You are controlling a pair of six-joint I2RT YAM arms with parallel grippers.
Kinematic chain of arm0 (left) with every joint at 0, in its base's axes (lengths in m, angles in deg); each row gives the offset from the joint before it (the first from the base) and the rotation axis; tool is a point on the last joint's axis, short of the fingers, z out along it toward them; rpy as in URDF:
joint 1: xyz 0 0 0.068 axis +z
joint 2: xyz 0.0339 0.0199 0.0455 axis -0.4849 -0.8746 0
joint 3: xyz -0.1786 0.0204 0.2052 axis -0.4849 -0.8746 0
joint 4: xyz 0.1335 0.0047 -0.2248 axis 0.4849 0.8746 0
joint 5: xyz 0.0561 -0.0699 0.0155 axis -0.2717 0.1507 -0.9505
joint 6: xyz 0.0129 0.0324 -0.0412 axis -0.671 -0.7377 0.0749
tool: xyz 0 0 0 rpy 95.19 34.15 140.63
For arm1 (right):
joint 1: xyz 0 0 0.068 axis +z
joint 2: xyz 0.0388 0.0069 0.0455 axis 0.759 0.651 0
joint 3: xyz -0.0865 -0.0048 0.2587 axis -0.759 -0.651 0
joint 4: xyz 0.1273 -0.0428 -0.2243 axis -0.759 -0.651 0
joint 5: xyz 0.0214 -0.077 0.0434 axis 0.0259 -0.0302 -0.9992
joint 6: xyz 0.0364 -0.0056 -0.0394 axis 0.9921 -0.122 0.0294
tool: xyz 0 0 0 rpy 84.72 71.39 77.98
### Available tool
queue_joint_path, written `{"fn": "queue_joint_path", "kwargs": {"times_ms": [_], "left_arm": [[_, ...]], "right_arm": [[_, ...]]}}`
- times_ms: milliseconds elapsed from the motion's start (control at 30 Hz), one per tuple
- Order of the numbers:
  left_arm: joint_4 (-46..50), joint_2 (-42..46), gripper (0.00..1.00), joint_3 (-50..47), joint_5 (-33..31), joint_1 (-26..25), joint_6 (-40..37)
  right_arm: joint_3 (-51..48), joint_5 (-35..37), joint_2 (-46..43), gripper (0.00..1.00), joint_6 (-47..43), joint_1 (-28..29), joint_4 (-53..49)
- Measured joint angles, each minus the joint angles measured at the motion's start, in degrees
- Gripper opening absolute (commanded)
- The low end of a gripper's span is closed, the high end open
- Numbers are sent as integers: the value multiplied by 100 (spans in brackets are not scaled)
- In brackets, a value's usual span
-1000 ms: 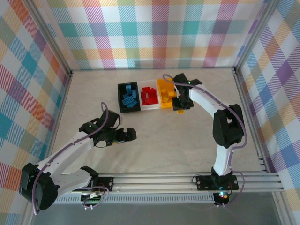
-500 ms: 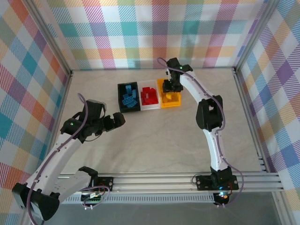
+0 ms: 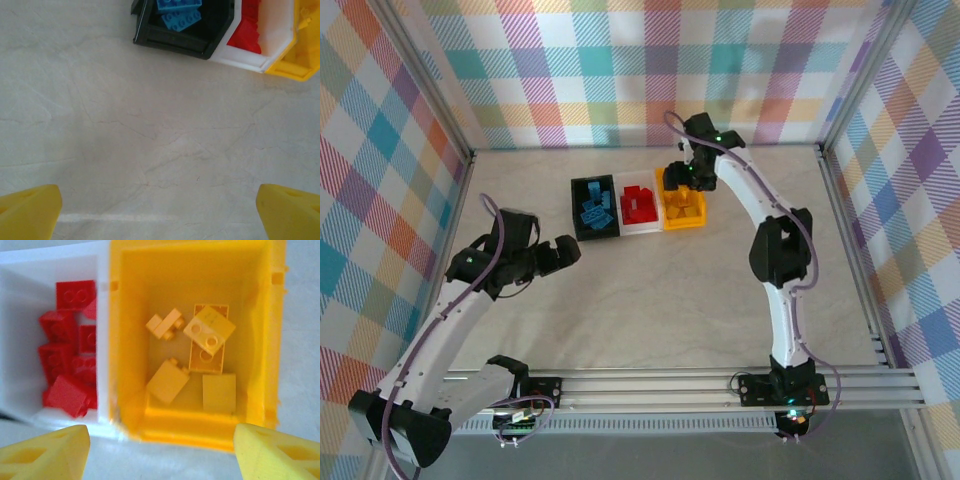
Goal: Sort the legos into containers by color
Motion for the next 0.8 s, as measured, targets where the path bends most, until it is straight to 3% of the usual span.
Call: {"fn": "queue_joint_path", "kwargs": {"times_ms": [267,567,800], "left_arm": [[-245,118,100,-326,-111,2,-66],[-238,476,100,-468,-708,7,-393],[-660,1078,100,-807,-1174,7,-1045]], "right_arm": [[-1261,-243,-1182,80,20,-120,442],[-4181,-420,-2975,89,-57,-374,2177],[-5711,-343,-4033,96,-505,-892,3209]]}}
